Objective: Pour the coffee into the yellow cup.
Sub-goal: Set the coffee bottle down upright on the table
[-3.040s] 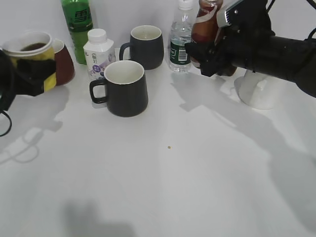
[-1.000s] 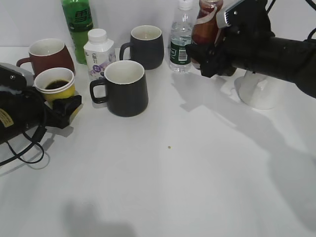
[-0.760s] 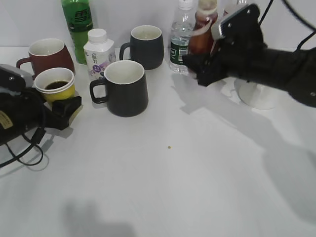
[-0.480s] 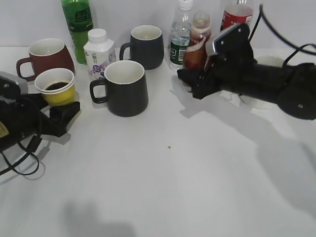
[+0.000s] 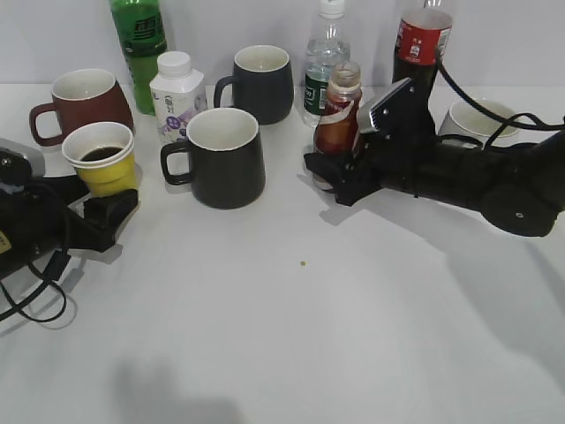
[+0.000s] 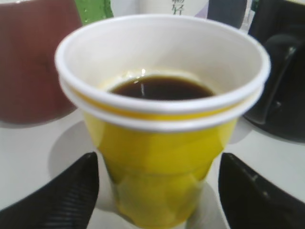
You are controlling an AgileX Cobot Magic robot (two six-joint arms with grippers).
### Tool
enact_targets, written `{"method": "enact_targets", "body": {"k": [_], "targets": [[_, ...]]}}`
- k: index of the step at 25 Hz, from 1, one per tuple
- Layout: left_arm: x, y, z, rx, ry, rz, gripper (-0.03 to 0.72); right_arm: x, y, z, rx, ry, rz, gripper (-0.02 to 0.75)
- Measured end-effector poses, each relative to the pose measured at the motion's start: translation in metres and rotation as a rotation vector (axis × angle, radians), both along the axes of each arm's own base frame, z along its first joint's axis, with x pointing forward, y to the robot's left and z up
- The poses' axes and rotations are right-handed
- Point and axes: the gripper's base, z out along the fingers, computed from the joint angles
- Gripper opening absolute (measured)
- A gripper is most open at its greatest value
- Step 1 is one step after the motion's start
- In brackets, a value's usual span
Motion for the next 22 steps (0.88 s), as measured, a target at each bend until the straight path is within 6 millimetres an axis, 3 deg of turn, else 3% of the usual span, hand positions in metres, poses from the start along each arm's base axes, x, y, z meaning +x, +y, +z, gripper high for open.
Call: {"method": "enact_targets", "body": {"k": [13, 22], "targets": [[-0.025, 0.008, 0.000, -0.015, 0.036, 0.061, 0.596, -0.001, 0.001, -0.001, -0.007, -0.002, 0.015, 0.509], [-0.047, 0.010, 0.008, -0.010, 0.046, 0.055, 0.593, -0.001, 0.000, -0.002, 0.021, 0.055, -0.004, 0.622]]}}
